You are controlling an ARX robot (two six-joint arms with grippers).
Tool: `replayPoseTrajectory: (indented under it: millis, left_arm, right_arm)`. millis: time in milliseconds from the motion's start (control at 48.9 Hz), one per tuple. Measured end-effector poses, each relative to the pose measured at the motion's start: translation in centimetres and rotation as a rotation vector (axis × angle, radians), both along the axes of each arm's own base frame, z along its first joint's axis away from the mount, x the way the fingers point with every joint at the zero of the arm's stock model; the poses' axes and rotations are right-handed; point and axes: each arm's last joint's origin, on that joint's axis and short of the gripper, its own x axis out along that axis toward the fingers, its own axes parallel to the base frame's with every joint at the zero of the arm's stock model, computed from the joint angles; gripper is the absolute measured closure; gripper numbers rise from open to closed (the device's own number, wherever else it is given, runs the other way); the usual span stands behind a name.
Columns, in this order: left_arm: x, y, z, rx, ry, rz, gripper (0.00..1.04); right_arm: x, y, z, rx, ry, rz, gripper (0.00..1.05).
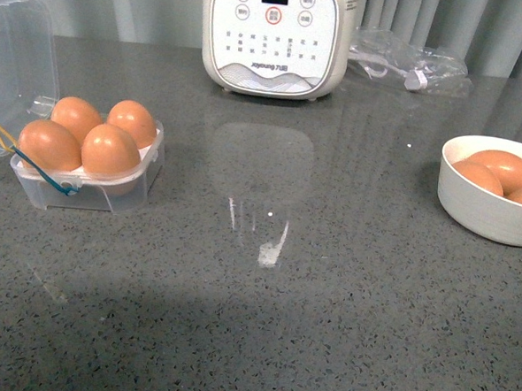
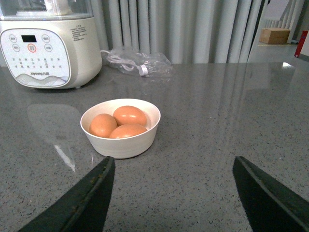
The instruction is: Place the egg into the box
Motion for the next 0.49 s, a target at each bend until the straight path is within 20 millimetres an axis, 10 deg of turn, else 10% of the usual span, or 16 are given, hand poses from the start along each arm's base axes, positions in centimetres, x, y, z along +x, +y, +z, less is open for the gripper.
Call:
replayPoseTrajectory:
  millis: [143,491]
  left_arm:
    - [0.00,0.00,0.00,0.000,0.000,0.000,0.07]
    - [0.00,0.00,0.00,0.000,0.000,0.000,0.07]
  right_arm:
    - [0.00,0.00,0.00,0.001,0.000,0.000,0.05]
    - [0.00,0.00,0.00,0.000,0.000,0.000,0.07]
